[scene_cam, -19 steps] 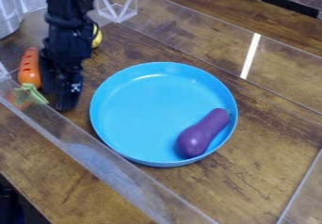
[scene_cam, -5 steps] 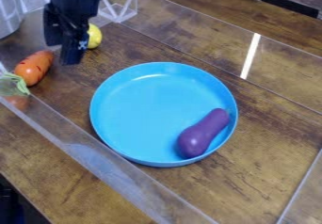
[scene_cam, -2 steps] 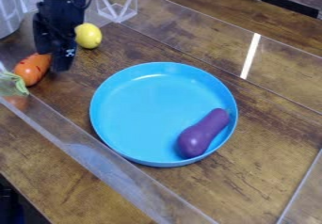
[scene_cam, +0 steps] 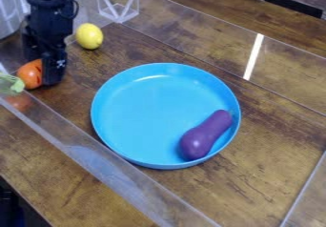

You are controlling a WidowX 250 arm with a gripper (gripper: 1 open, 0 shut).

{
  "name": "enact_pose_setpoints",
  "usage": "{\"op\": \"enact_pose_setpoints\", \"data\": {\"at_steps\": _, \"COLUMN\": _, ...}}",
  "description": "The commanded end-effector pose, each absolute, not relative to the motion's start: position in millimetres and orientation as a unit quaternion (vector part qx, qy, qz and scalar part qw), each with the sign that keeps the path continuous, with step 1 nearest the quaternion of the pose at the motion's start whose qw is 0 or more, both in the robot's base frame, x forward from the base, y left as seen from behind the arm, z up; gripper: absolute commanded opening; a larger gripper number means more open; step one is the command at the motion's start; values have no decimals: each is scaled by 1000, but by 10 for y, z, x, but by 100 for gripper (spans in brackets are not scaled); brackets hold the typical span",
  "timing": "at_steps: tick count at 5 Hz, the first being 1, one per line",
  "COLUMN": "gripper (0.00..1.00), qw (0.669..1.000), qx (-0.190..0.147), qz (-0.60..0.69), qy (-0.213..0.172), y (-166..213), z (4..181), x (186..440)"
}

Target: Put the carrot in the blue tray

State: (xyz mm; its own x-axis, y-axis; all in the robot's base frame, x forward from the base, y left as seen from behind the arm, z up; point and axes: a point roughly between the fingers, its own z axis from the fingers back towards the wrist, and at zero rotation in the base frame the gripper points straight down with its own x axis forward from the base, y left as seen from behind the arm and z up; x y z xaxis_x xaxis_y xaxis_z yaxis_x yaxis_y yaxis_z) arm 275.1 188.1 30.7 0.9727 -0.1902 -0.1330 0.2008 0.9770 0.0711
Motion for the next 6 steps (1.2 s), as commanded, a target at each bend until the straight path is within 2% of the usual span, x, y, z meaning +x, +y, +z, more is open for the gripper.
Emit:
{"op": "enact_pose_setpoints", "data": {"at_steps": 1, "gripper": 100, "qw": 994, "qx": 51, "qz": -82, "qy": 45, "y": 1933, "z": 376, "x": 2721}}
{"op": "enact_pose_setpoints", "data": {"at_steps": 2, "gripper": 100, "qw": 995, "qx": 49, "qz": -78, "qy": 47, "y": 1927, "z": 334, "x": 2702}}
{"op": "enact_pose_setpoints", "data": {"at_steps": 3, "gripper": 0, "qw": 995, "qx": 47, "qz": -74, "qy": 48, "y": 1930, "z": 300, "x": 2687}}
{"op": "enact_pose_setpoints", "data": {"at_steps": 6, "gripper": 0, "qw": 996, "qx": 40, "qz": -59, "qy": 50, "y": 1939, "z": 235, "x": 2681}}
